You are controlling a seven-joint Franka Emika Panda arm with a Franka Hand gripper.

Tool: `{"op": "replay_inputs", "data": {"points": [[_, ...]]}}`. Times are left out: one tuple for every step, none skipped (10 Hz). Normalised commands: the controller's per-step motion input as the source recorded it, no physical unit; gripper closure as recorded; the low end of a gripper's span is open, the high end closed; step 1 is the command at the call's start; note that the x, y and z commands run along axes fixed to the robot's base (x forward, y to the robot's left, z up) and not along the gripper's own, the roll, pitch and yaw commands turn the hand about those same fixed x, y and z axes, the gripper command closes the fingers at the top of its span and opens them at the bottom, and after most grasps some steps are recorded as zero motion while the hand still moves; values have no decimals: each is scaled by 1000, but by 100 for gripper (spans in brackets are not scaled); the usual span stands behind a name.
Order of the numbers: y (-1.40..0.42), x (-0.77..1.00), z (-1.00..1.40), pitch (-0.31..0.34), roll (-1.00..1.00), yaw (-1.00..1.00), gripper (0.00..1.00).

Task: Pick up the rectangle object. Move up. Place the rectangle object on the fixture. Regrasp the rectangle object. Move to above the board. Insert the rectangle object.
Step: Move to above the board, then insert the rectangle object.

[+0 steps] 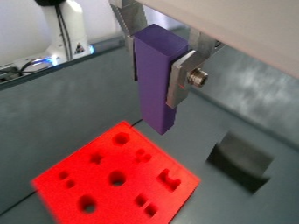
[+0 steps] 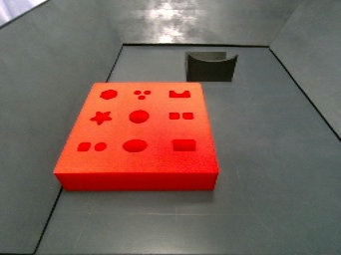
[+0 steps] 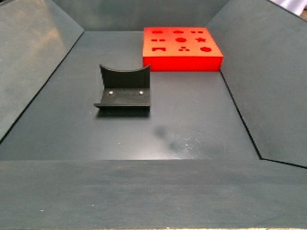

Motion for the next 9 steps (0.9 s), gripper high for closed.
{"op": "replay_inputs", "data": {"points": [[-13, -94, 7, -79, -549, -44, 100], [7, -65, 3, -59, -315, -17, 100], [6, -51, 2, -49, -237, -17, 100], [-191, 340, -431, -34, -41, -80, 100], [-300, 289, -694, -114, -23, 0, 100], [-360, 323, -840, -127, 0, 0, 100], [-329, 309, -943, -139, 74, 0, 100], [-243, 60, -937, -116, 110, 114, 100], [-171, -34, -900, -136, 76, 417, 100]]}}
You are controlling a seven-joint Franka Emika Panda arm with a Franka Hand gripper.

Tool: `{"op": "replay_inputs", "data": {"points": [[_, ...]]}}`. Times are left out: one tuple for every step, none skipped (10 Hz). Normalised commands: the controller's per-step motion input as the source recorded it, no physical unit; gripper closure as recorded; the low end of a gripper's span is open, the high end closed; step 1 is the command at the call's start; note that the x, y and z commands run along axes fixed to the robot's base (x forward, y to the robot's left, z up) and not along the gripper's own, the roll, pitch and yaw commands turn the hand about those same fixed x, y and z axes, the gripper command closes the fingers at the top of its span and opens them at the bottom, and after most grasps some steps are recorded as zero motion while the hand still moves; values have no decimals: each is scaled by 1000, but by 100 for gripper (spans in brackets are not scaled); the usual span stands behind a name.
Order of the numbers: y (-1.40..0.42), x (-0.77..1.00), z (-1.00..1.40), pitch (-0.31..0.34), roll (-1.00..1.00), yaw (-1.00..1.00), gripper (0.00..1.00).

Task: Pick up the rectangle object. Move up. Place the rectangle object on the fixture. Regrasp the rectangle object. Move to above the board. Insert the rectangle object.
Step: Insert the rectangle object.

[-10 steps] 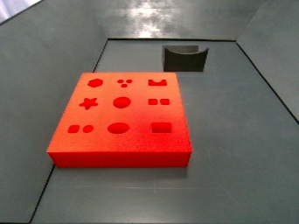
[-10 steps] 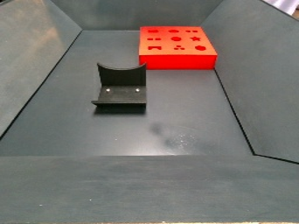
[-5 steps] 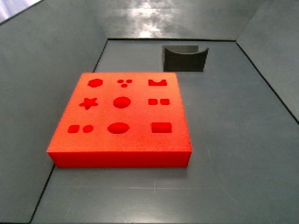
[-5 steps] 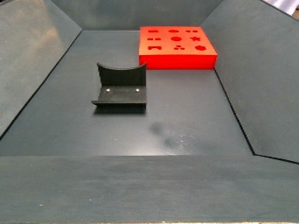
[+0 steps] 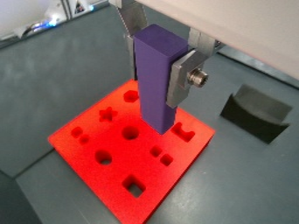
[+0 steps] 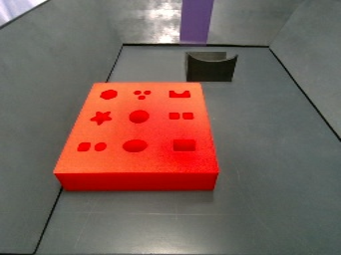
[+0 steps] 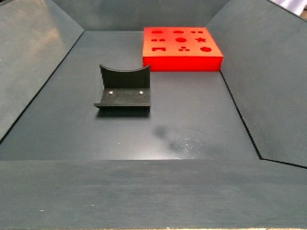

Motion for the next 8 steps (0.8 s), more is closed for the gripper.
{"op": "replay_inputs", "data": {"points": [[-257, -40, -900, -131, 16, 431, 100], [-200, -29, -826, -164, -7, 314, 100], [-114, -37, -757, -146, -69, 226, 100], [-23, -14, -726, -114, -139, 117, 100], [0, -31, -657, -113, -150, 0, 100], [-31, -11, -666, -114, -126, 0, 100], [-151, 0, -643, -150, -83, 0, 100], [-274, 0, -666, -157, -40, 0, 100]]}}
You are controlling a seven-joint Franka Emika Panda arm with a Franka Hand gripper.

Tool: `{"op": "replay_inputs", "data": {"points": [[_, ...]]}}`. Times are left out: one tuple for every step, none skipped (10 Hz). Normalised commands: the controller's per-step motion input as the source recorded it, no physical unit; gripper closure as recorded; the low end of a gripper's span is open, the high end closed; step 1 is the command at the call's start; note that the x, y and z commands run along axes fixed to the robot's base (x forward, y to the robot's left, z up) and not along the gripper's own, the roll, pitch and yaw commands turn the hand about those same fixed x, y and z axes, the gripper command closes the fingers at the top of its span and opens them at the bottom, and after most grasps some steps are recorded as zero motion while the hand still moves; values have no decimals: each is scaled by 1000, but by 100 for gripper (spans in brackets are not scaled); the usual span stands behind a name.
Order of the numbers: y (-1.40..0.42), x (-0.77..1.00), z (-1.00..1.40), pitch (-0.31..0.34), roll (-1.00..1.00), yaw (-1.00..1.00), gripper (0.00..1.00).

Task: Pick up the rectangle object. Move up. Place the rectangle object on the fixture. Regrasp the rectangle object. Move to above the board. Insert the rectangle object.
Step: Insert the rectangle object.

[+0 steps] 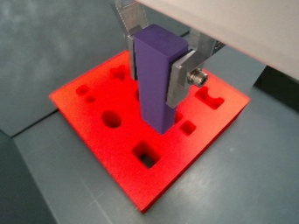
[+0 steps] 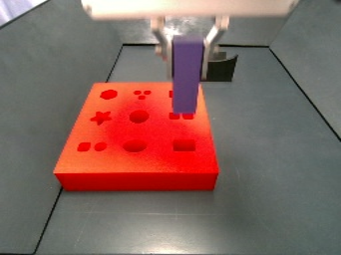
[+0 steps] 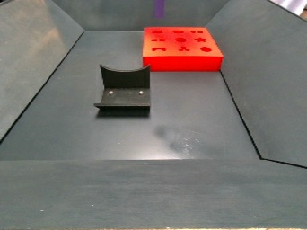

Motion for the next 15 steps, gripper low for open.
{"op": "replay_inputs", "data": {"points": [[-271, 0, -654, -140, -34, 0, 100], [-177, 0, -569, -114, -21, 0, 100], [-51, 0, -471, -81, -23, 0, 100], [-40, 0, -460, -74, 0, 0, 100], [-40, 0, -449, -74, 0, 0, 100], [-49, 0, -420, -69, 0, 0, 100], [-77, 83, -383, -43, -4, 0, 100], [-83, 317, -263, 0, 0, 0, 100], [-66, 506, -151, 86, 130, 0, 100], [-57, 491, -143, 99, 187, 0, 100], [-54, 437, -220, 73, 167, 0, 100], [-51, 406, -294, 43, 144, 0, 100], [-83, 474, -283, 64, 166, 0, 100], [-111, 509, -291, 76, 179, 0, 100], [-120, 406, -377, 29, 159, 0, 100]]}}
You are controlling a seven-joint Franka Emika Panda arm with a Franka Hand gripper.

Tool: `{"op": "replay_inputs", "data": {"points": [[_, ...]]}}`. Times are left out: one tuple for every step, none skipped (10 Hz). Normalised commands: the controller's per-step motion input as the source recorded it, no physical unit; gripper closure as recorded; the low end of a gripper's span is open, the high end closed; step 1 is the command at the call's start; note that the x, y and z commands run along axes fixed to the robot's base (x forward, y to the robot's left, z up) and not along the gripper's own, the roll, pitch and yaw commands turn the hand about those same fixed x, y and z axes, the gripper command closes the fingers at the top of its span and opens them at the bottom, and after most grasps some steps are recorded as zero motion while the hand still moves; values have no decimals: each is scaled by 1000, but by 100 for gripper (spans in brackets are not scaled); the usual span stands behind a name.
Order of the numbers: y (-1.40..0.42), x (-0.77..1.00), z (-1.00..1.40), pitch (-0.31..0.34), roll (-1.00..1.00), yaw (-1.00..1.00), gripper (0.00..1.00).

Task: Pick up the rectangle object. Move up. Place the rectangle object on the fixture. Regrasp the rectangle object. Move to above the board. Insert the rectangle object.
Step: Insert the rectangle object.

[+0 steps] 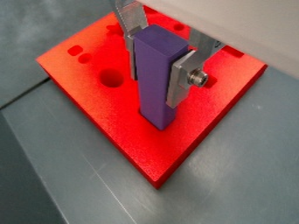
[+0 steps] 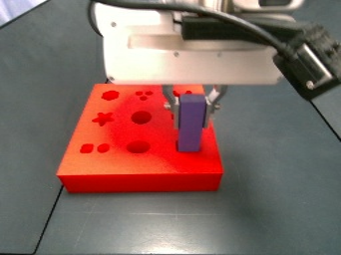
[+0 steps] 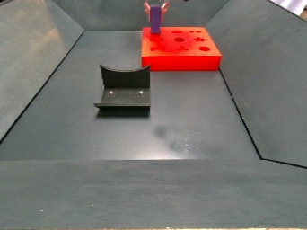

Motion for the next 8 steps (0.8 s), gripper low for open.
{"op": "replay_inputs", "data": {"points": [[-129, 97, -629, -63, 101, 0, 100], [-180, 0, -757, -196, 134, 0, 100], [-191, -20, -766, -217, 141, 9, 100], [-180, -51, -740, -233, 141, 34, 100], [-186, -66, -749, -241, 126, 49, 100], [-137, -111, -731, -260, 106, 86, 100], [0, -134, -209, -236, -146, 17, 100], [0, 0, 0, 0, 0, 0, 100]]}}
